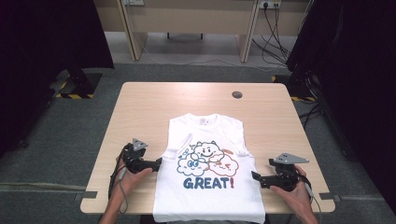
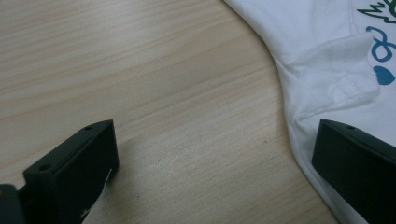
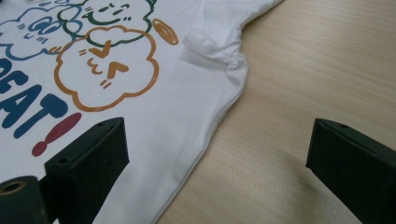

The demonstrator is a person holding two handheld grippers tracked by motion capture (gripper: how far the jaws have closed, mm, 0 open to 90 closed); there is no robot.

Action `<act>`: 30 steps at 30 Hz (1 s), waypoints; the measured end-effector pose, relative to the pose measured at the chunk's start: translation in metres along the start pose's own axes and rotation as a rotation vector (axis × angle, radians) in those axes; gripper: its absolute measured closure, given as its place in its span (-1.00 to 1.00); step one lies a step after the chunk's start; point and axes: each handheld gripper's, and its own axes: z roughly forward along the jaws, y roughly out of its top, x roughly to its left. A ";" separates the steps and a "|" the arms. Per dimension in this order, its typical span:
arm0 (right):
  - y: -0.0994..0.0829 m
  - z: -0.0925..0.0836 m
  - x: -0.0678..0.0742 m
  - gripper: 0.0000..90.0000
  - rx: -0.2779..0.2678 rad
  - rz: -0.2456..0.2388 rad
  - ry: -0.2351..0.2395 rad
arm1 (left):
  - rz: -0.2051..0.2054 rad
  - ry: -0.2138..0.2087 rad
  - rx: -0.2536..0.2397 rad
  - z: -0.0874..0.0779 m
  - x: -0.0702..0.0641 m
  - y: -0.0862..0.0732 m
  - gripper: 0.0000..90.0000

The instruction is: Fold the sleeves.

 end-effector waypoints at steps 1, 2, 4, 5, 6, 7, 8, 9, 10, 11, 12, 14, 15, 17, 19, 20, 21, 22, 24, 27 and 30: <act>-0.001 0.000 0.001 -0.87 0.004 -0.002 -0.001 | 0.001 -0.001 0.000 0.000 0.000 0.000 -1.00; -0.001 0.001 0.003 -0.86 0.011 -0.011 -0.002 | 0.004 -0.004 0.001 0.000 0.000 0.000 -1.00; -0.002 0.002 0.006 -0.86 0.027 -0.029 -0.011 | 0.005 -0.011 -0.001 -0.001 0.000 -0.001 -1.00; -0.003 0.002 0.007 -0.86 0.035 -0.038 -0.015 | 0.005 -0.017 -0.005 -0.001 0.000 -0.001 -0.99; -0.003 0.003 0.009 -0.86 0.045 -0.047 -0.020 | 0.005 -0.022 -0.012 -0.003 0.000 -0.002 -0.96; -0.004 0.004 0.011 -0.86 0.058 -0.060 -0.028 | 0.002 -0.025 -0.018 -0.004 0.000 -0.002 -0.91; -0.004 0.004 0.013 -0.86 0.072 -0.071 -0.036 | -0.003 -0.033 -0.017 -0.005 -0.001 -0.003 -0.91; -0.004 0.005 0.014 -0.86 0.080 -0.082 -0.042 | -0.008 -0.044 -0.022 -0.007 -0.003 -0.004 -0.91; -0.005 0.005 0.016 -0.85 0.088 -0.091 -0.044 | -0.008 -0.051 -0.026 -0.009 -0.005 -0.005 -0.91; -0.005 0.005 0.018 -0.85 0.100 -0.101 -0.048 | 0.001 -0.054 -0.025 -0.011 -0.008 -0.005 -0.91; -0.005 0.005 0.019 -0.85 0.103 -0.100 -0.052 | 0.012 -0.056 -0.025 -0.013 -0.012 -0.006 -0.91; -0.005 0.003 0.021 -0.85 0.119 -0.104 -0.059 | 0.041 -0.076 -0.015 -0.016 -0.023 -0.007 -0.92; -0.005 0.002 0.022 -0.85 0.123 -0.108 -0.066 | 0.059 -0.086 -0.001 -0.016 -0.028 -0.008 -0.92; -0.006 0.001 0.023 -0.85 0.129 -0.112 -0.067 | 0.095 -0.080 0.018 -0.016 -0.035 -0.010 -0.91; -0.007 -0.001 0.024 -0.85 0.131 -0.111 -0.062 | 0.101 -0.071 0.021 -0.016 -0.037 -0.011 -0.91; -0.008 -0.001 0.025 -0.85 0.130 -0.108 -0.062 | 0.101 -0.070 0.022 -0.016 -0.037 -0.011 -0.92; -0.009 -0.002 0.024 -0.85 0.127 -0.104 -0.061 | 0.098 -0.065 0.024 -0.016 -0.035 -0.011 -0.92; -0.009 -0.002 0.024 -0.85 0.128 -0.102 -0.059 | 0.094 -0.062 0.022 -0.016 -0.034 -0.011 -0.92; -0.009 -0.002 0.024 -0.85 0.128 -0.104 -0.058 | 0.087 -0.065 -0.006 -0.020 -0.033 -0.010 -0.89; -0.008 -0.004 0.024 -0.85 0.112 -0.094 -0.050 | 0.078 -0.089 -0.041 -0.031 -0.036 -0.008 -0.90; -0.008 -0.009 0.026 -0.85 0.093 -0.081 -0.024 | 0.099 -0.093 -0.055 -0.038 -0.045 -0.009 -0.91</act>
